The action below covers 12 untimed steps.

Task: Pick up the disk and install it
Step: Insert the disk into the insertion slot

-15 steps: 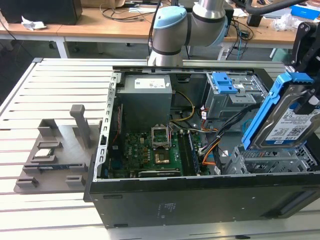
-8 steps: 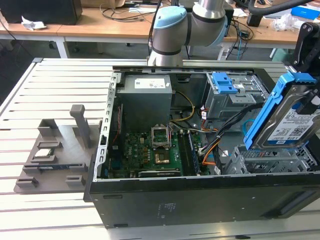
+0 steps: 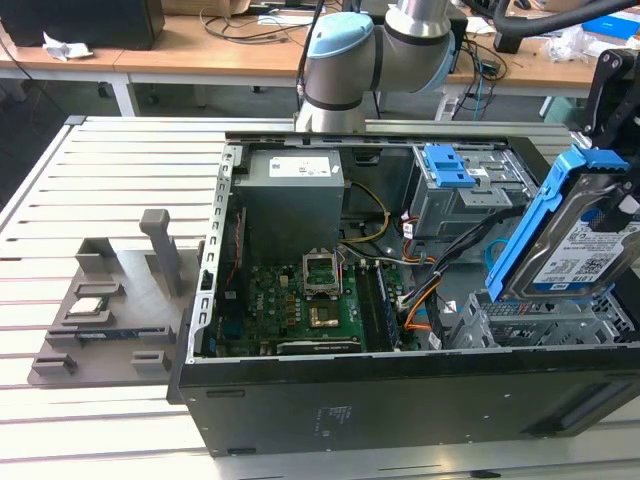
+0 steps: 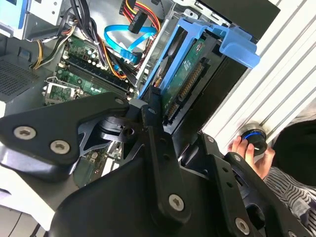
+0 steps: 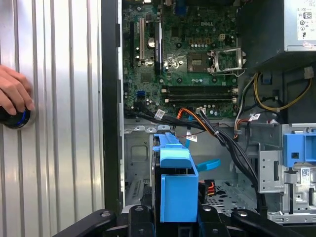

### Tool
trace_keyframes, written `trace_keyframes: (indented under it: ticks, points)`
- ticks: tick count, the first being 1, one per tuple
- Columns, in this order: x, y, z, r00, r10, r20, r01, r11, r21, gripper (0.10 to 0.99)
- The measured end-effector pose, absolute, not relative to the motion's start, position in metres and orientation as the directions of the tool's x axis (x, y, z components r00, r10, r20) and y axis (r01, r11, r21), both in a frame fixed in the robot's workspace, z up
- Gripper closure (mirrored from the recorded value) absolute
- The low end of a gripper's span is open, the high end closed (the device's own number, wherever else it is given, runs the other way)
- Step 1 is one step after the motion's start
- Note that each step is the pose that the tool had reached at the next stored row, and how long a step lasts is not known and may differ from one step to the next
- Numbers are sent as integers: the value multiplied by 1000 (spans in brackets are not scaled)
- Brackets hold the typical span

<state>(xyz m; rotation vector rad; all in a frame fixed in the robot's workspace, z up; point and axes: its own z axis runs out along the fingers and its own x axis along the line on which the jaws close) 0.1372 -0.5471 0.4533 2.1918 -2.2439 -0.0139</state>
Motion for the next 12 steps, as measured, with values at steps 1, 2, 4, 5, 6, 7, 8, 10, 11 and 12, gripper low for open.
trace_keyframes:
  ticks: [1,2,4,5,6,7,8,10,11,12]
  points:
    - [137,-547,452,-24,-1000,-3,-1000,24,10,725]
    - [137,-547,450,-24,-1000,-3,-1000,24,10,725]
    - [137,-547,447,-24,-1000,-3,-1000,24,10,725]
    - [137,-547,445,-24,-1000,-3,-1000,24,10,725]
    - [137,-547,444,-24,-1000,-3,-1000,24,10,725]
    - [137,-547,443,-24,-1000,-3,-1000,24,10,725]
    - [137,-547,441,-24,-1000,-3,-1000,24,10,725]
    - [137,-547,438,-24,-1000,-3,-1000,24,10,725]
    - [137,-547,437,-24,-1000,-3,-1000,24,10,725]
    - [137,-547,436,-24,-1000,-3,-1000,24,10,725]
